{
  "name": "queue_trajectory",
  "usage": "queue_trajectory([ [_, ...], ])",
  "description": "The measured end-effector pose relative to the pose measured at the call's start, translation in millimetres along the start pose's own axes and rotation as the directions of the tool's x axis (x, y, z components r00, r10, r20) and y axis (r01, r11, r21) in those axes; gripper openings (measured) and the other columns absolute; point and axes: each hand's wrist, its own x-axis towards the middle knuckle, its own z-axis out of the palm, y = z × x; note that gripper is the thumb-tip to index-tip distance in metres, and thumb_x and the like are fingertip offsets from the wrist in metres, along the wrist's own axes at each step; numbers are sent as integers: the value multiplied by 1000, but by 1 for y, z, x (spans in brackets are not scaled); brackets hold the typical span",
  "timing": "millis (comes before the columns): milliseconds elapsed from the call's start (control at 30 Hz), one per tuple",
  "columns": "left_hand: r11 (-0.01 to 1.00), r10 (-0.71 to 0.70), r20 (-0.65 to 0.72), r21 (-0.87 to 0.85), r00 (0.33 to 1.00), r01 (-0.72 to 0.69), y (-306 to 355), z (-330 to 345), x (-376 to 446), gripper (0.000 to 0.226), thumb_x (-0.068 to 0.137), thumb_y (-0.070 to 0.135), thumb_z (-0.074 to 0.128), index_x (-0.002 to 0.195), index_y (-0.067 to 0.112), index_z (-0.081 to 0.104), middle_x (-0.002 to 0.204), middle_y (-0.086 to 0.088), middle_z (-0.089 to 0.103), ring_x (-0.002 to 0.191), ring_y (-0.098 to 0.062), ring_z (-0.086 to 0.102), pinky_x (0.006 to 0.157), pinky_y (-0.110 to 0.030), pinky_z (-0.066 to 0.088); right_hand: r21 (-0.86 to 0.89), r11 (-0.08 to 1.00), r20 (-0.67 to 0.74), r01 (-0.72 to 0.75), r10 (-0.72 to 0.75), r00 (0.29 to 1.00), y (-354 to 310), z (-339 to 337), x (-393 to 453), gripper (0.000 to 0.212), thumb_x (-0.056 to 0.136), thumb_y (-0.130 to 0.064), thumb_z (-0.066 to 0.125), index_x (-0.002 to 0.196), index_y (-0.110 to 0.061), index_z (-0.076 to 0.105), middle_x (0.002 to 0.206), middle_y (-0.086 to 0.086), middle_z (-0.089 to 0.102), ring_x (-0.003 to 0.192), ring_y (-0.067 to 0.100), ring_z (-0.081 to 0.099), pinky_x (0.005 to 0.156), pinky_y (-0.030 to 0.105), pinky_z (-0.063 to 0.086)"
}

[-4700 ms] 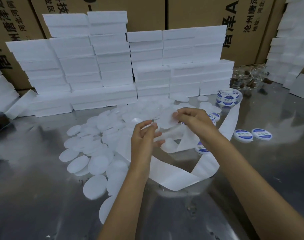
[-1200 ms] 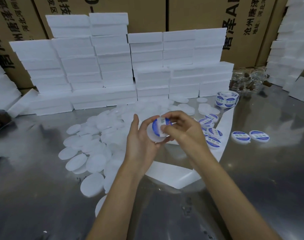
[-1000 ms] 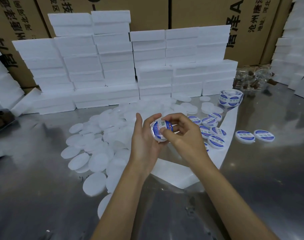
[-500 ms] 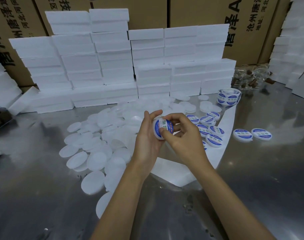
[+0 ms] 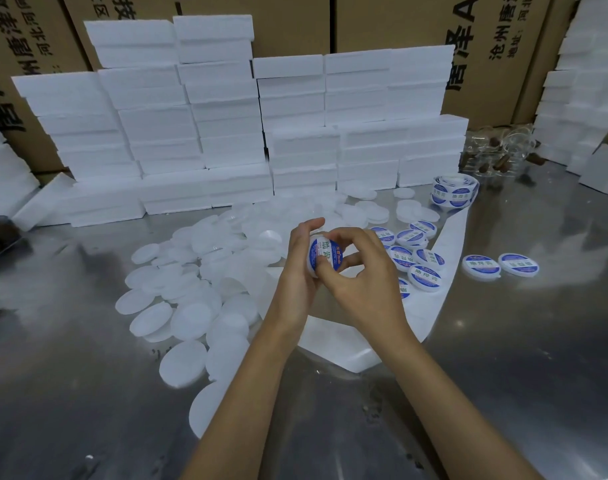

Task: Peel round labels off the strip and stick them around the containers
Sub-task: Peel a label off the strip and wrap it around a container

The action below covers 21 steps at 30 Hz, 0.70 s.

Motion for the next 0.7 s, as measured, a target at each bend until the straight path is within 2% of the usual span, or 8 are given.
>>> queue_trajectory([
  [133, 993, -29, -5, -117, 1000, 28, 1, -2, 0, 49, 105, 38, 31, 139, 9, 50, 114, -7, 67, 96, -14, 73, 87, -30, 59, -145, 988, -10, 44, -46, 999, 2, 2, -1, 30, 83, -41, 66, 112, -42, 59, 108, -17, 53, 86, -3, 57, 67, 27, 55],
  [200, 983, -62, -29, -177, 998, 56, 4, -4, 0, 52, 105, 40, 33, 140, 6, 51, 114, -11, 66, 96, -17, 72, 91, -34, 57, -177, 984, 0, 35, -35, 999, 3, 3, 0, 39, 83, -47, 64, 122, -45, 55, 108, -16, 51, 86, -1, 56, 69, 31, 56],
  [267, 959, -107, -33, -268, 994, 94, 8, -5, -1, 55, 106, 42, 32, 140, 3, 51, 120, -19, 64, 105, -27, 70, 100, -41, 52, -176, 984, 21, 6, -2, 1000, 4, 2, 1, 63, 80, -57, 61, 138, -53, 37, 106, -18, 47, 86, -2, 53, 67, 29, 53],
  [333, 921, -134, -26, -373, 991, 115, 8, -8, -1, 57, 106, 44, 31, 138, 2, 53, 129, -25, 63, 116, -35, 66, 108, -47, 46, -163, 986, 8, -33, 35, 999, 5, 0, 3, 78, 72, -69, 59, 141, -53, 27, 102, -20, 44, 84, -2, 51, 64, 27, 48],
  [367, 903, -135, -20, -414, 991, 115, 8, -9, -1, 57, 106, 45, 31, 136, 2, 54, 131, -25, 62, 118, -36, 65, 110, -47, 44, -162, 986, -13, -47, 46, 999, 6, -1, 3, 77, 68, -75, 60, 135, -50, 31, 99, -20, 44, 83, -1, 50, 63, 28, 45],
  [433, 875, -128, 2, -471, 992, 114, 7, -10, 0, 56, 106, 45, 32, 132, 1, 55, 131, -26, 62, 120, -37, 64, 112, -46, 42, -211, 976, -45, -56, 48, 998, 6, 0, 1, 65, 62, -85, 60, 106, -42, 38, 90, -21, 45, 83, -3, 50, 59, 27, 38],
  [533, 852, -117, 56, -507, 992, 130, 6, -10, 0, 53, 106, 45, 32, 125, 2, 56, 125, -26, 63, 121, -37, 63, 111, -46, 42, -310, 951, -26, -5, -3, 1000, 4, 2, -3, 56, 66, -89, 51, 71, -35, 34, 71, -16, 46, 74, -5, 49, 53, 25, 29],
  [700, 822, -124, 166, -536, 978, 195, 7, -7, -1, 49, 105, 45, 32, 122, 5, 56, 130, -23, 62, 120, -34, 63, 103, -43, 48, -246, 969, -52, -2, -11, 999, 7, -2, 2, 51, 89, -67, 48, 56, -31, 33, 54, -10, 46, 57, 5, 48, 48, 27, 27],
])
